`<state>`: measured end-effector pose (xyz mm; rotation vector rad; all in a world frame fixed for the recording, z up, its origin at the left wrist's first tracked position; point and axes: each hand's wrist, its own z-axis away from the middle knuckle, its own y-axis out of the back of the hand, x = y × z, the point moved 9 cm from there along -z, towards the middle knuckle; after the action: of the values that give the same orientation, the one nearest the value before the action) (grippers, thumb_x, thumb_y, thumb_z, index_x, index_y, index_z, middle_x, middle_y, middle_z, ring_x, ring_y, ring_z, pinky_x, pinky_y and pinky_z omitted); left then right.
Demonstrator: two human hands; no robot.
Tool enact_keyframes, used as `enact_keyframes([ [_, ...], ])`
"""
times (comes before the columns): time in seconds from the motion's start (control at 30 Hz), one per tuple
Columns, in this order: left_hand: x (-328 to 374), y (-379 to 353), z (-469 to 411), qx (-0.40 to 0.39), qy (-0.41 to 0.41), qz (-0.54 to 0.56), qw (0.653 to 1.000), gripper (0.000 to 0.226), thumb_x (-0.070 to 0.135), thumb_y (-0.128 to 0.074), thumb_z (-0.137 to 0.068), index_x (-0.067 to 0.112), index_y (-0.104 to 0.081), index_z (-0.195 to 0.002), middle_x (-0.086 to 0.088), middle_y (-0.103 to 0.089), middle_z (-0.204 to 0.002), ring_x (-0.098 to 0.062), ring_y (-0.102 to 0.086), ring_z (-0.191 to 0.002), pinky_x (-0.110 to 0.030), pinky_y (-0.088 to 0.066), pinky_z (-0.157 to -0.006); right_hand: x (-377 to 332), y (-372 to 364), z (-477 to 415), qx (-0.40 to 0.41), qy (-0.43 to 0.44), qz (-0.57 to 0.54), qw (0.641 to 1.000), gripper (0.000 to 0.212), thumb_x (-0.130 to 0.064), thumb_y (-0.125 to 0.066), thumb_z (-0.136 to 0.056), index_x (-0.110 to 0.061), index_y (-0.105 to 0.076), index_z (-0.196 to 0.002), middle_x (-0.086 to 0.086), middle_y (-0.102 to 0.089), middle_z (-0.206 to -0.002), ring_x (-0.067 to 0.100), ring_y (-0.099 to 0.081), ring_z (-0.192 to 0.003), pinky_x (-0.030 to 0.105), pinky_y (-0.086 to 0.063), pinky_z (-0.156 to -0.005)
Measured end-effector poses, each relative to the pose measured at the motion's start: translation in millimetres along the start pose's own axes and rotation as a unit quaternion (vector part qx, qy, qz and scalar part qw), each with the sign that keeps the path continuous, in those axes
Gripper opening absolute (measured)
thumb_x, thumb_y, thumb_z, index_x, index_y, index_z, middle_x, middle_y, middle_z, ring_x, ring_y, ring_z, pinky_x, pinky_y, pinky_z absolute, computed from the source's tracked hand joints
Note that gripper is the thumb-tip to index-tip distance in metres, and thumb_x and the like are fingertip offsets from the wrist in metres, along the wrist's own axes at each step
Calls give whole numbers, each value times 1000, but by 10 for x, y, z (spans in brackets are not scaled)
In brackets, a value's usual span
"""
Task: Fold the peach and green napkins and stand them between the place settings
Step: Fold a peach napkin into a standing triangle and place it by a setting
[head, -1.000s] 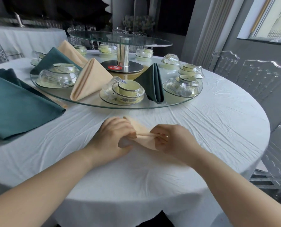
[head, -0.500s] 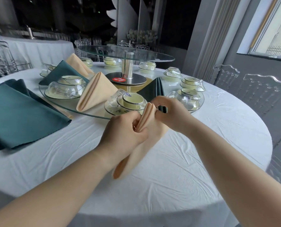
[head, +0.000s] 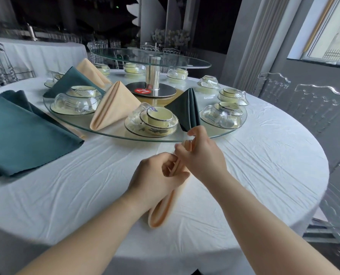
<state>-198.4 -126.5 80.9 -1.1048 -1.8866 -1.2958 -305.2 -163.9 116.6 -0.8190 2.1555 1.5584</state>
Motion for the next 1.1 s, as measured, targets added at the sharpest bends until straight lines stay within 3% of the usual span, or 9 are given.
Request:
enact_keyframes([
  [0.17,-125,265,-165,-12,-35,9,999,22,38,-63,-74,25,-65,-92,21,-62,-78,16,-55,-75,-1,-39,-70,-38,120,9,21,54,-8,998,34,-11,-54,-82,-11,-46,-115,-14,-38,-64,24,-49,-86,30,-27,-67],
  [0.33,-418,384,-516,5,9,-157,988,28,16,-53,-90,14,-60,-117,3,-59,-116,-16,-54,-111,-21,-37,-87,-77,417,-97,52,118,-52,990,28,-1,-55,-81,-7,-53,-109,-15,-42,-67,11,-42,-66,23,-30,-65],
  [0.5,-535,179,-654,-51,-23,-318,946,46,18,-38,-96,19,-30,-142,6,-21,-152,-13,-23,-137,-23,-20,-104,95,389,-74,43,112,-82,989,29,-1,-60,-80,-9,-57,-108,-18,-46,-76,13,-47,-76,11,-36,-68],
  [0.63,-642,115,-640,-43,-53,-385,921,49,20,-24,-95,17,-26,-143,3,-17,-152,-12,-16,-139,-23,0,-109,283,289,-25,49,87,-122,988,30,-3,-65,-78,-18,-55,-102,-19,-49,-80,-6,-48,-75,-4,-33,-68],
  [0.73,-532,74,-594,-31,-132,-401,906,49,18,-32,-73,7,-65,-108,-9,-63,-116,-18,-43,-113,-26,-22,-95,394,248,-46,39,64,-144,987,28,-5,-67,-77,-23,-53,-93,-19,-52,-80,-6,-49,-76,-3,-33,-66],
  [0.83,-391,6,-567,-61,-167,-437,881,47,15,-31,-68,11,-73,-90,-5,-72,-94,-17,-63,-92,-27,-31,-85,422,226,-51,32,63,-138,988,23,-6,-67,-78,-24,-54,-83,-19,-54,-76,-8,-51,-71,-2,-33,-65],
  [0.9,-496,-110,-603,-104,-141,-434,884,61,19,-17,-77,9,-61,-118,-9,-58,-127,-14,-57,-115,-24,-21,-99,418,226,-43,33,70,-142,987,29,-5,-66,-78,-30,-51,-78,-19,-54,-74,-15,-50,-70,-2,-33,-65],
  [0.97,-648,-205,-652,-147,-110,-430,884,60,21,-1,-89,18,-26,-144,0,-14,-154,-9,-18,-140,-20,-2,-109,424,220,-42,31,75,-145,986,32,-4,-66,-78,-32,-50,-77,-18,-54,-73,-16,-49,-68,0,-34,-65],
  [1.1,-726,-231,-720,-172,-51,-393,902,48,19,-21,-101,23,-7,-147,6,1,-156,-9,-3,-142,-23,-2,-111,466,204,-57,22,74,-139,987,20,-6,-65,-79,-23,-56,-83,-17,-56,-74,-14,-49,-69,1,-35,-65],
])
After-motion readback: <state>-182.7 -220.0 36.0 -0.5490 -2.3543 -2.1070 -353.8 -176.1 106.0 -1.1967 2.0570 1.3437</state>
